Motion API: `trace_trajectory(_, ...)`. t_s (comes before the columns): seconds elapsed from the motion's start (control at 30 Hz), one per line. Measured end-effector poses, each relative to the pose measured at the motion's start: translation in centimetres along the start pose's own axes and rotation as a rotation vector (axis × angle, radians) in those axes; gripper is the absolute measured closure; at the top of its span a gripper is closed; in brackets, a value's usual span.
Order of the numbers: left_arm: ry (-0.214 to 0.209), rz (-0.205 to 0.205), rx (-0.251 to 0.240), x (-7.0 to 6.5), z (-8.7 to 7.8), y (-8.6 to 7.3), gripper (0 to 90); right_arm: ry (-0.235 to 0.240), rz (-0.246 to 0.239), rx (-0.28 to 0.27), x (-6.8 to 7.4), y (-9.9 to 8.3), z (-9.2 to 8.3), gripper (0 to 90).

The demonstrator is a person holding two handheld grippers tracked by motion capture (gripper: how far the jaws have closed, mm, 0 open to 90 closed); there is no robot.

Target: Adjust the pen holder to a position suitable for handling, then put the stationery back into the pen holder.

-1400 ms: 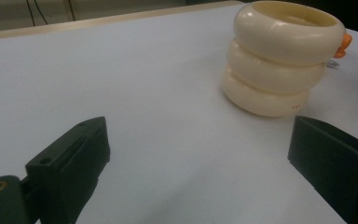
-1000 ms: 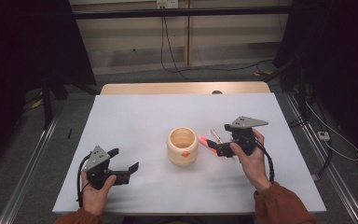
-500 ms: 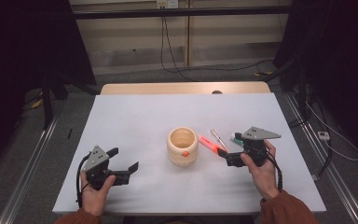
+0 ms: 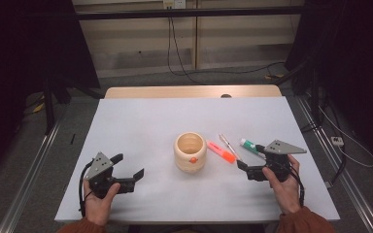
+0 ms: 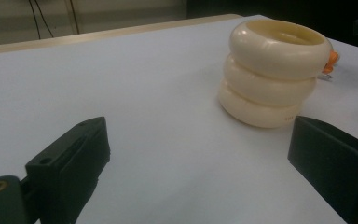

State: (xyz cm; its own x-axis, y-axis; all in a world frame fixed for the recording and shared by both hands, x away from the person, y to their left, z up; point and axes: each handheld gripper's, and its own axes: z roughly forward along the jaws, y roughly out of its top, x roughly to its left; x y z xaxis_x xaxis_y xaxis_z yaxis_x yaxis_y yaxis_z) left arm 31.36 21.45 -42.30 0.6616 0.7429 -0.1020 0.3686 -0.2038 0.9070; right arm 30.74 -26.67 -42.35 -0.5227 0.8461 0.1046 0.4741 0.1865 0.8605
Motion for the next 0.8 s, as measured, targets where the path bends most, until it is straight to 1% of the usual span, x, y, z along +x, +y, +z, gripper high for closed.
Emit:
trace_trajectory(0.07, 0.000, -0.003, 0.001, 0.0, 0.0, 0.0, 5.2, 0.000, -0.003, -0.001, -0.1, -0.1, -0.1, 7.3)
trace_trajectory(0.2, 0.000, -0.007, 0.005, 0.1, 0.1, -0.1, 5.3, -0.005, 0.013, 0.003, -0.4, -0.3, -0.5, 7.3)
trace_trajectory(0.33, -0.003, -0.001, 0.011, 0.1, 0.2, -0.1, 5.3, -0.010, 0.024, 0.005, -0.8, -0.4, -0.9, 6.7)
trace_trajectory(0.43, -0.005, -0.008, 0.012, 0.2, 0.2, -0.2, 5.3, -0.015, 0.033, 0.006, -1.2, -0.4, -1.5, 5.6)
trace_trajectory(0.57, -0.004, -0.016, 0.011, 0.4, 0.1, -0.2, 5.3, -0.027, 0.029, 0.013, -1.9, -0.5, -2.2, 6.2)
trace_trajectory(0.63, -0.005, -0.011, 0.007, 0.2, 0.0, -0.2, 5.3, -0.036, 0.039, 0.024, -2.2, -0.5, -2.5, 6.7)
trace_trajectory(0.73, -0.007, -0.004, 0.010, 0.1, 0.1, -0.1, 5.3, -0.052, 0.049, 0.006, -2.6, -0.3, -3.0, 7.5)
trace_trajectory(0.8, -0.007, -0.001, 0.015, 0.0, 0.2, -0.1, 5.2, -0.058, 0.053, 0.009, -3.0, -0.2, -3.0, 8.9)
